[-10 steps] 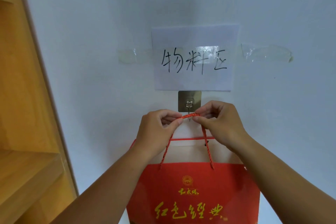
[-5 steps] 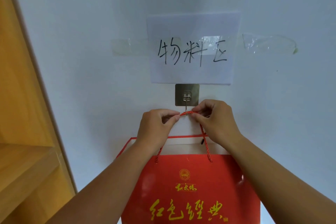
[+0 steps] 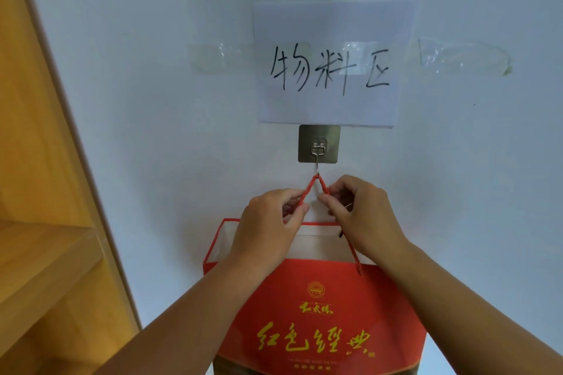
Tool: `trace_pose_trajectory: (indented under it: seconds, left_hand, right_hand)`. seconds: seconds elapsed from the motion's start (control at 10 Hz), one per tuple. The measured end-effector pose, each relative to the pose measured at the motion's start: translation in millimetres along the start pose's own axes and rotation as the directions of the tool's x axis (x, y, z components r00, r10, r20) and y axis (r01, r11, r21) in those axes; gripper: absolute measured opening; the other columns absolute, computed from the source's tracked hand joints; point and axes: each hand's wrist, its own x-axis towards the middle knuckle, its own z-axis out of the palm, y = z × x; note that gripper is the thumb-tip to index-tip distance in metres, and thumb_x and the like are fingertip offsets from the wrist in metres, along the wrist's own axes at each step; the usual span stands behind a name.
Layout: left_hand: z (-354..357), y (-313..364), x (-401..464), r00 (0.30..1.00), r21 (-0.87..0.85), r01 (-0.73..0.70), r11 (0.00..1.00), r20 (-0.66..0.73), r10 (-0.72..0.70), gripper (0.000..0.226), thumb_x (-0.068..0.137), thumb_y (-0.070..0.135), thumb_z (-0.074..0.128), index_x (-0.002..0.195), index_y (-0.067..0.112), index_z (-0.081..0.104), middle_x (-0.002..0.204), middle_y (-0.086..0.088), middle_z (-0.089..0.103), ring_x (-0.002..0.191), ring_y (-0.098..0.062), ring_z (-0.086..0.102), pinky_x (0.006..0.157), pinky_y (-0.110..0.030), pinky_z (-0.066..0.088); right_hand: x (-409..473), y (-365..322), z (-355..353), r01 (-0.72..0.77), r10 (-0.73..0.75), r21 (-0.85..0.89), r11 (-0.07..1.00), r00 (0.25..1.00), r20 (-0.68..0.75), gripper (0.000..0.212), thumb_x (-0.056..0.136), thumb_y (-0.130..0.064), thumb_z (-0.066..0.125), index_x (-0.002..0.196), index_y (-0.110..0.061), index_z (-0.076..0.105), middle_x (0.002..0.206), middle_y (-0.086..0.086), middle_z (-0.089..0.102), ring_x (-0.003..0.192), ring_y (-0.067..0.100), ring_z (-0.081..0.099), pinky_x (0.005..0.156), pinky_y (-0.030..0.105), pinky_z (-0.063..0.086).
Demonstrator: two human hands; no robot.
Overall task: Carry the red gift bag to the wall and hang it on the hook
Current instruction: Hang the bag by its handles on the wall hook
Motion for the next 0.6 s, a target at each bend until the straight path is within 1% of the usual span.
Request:
trace_pose_trajectory:
  seconds: [0.1, 0.2, 0.3, 0.4, 0.5, 0.6]
  left_hand:
    - [-8, -2, -12, 1.000, 0.053, -0.004, 0.999, -0.017, 0.004, 0.036, 0.095, 0.033, 0.070, 0.130, 0.024, 0.068, 0.121, 0.005, 0.075, 0.105, -0.008, 0.071, 0.087, -0.022, 0.058]
    - [-15, -8, -23, 0.999, 0.057, 0.012, 0.998, -0.036, -0.010, 0.031, 0.098, 0.030, 0.066, 0.129, 0.026, 0.066, 0.123, 0.006, 0.073, 0.105, -0.005, 0.068, 0.080, -0.008, 0.047]
    - [-20, -11, -34, 0.999, 0.030, 0.026, 0.999, -0.031, -0.025, 0.026, 0.102, 0.022, 0.061, 0.126, 0.024, 0.068, 0.121, 0.006, 0.072, 0.098, 0.003, 0.062, 0.076, 0.000, 0.042]
    - [-27, -4, -54, 0.999, 0.044, -0.009, 0.999, -0.045, 0.011, 0.022, 0.101, 0.024, 0.061, 0.122, 0.025, 0.070, 0.113, 0.013, 0.069, 0.088, 0.017, 0.054, 0.071, 0.004, 0.042]
    - [-37, 5, -84, 0.999, 0.047, -0.026, 0.999, -0.026, 0.028, 0.022, 0.101, 0.027, 0.060, 0.122, 0.027, 0.069, 0.118, 0.012, 0.071, 0.098, 0.009, 0.059, 0.082, -0.006, 0.048]
    - [-48, 13, -121, 1.000, 0.101, -0.013, 0.995, 0.006, 0.013, 0.025, 0.101, 0.032, 0.059, 0.125, 0.029, 0.067, 0.125, 0.010, 0.070, 0.113, -0.006, 0.064, 0.095, -0.025, 0.056]
  right_hand:
    - [-7, -6, -5, -0.018, 0.018, -0.009, 1.000, 1.000, 0.019, 0.008, 0.093, -0.029, 0.075, 0.094, -0.021, 0.075, 0.082, -0.009, 0.073, 0.078, 0.007, 0.071, 0.067, 0.020, 0.054]
    - [-21, -15, -18, -0.048, 0.048, -0.018, 0.999, 0.999, 0.015, 0.015, 0.095, -0.034, 0.071, 0.106, -0.025, 0.075, 0.095, -0.012, 0.075, 0.089, 0.000, 0.071, 0.070, 0.013, 0.054]
    - [-42, -22, -37, -0.080, 0.080, 0.008, 0.997, 0.996, -0.050, 0.012, 0.096, -0.030, 0.070, 0.105, -0.025, 0.076, 0.099, -0.012, 0.076, 0.091, 0.002, 0.072, 0.078, 0.019, 0.061]
    - [-65, -38, -58, -0.068, 0.075, 0.063, 0.996, 0.990, -0.118, 0.011, 0.098, -0.024, 0.068, 0.104, -0.021, 0.077, 0.102, -0.006, 0.078, 0.096, 0.013, 0.075, 0.087, 0.041, 0.064]
    - [-93, -66, -92, 0.035, -0.004, 0.152, 0.988, 0.980, -0.200, 0.009, 0.098, -0.023, 0.068, 0.102, -0.020, 0.075, 0.103, 0.000, 0.079, 0.096, 0.019, 0.077, 0.084, 0.041, 0.065]
    - [-114, -106, -148, 0.171, -0.087, 0.351, 0.920, 0.966, -0.243, 0.019, 0.099, -0.041, 0.062, 0.103, -0.027, 0.074, 0.102, -0.005, 0.079, 0.094, 0.015, 0.077, 0.077, 0.026, 0.060]
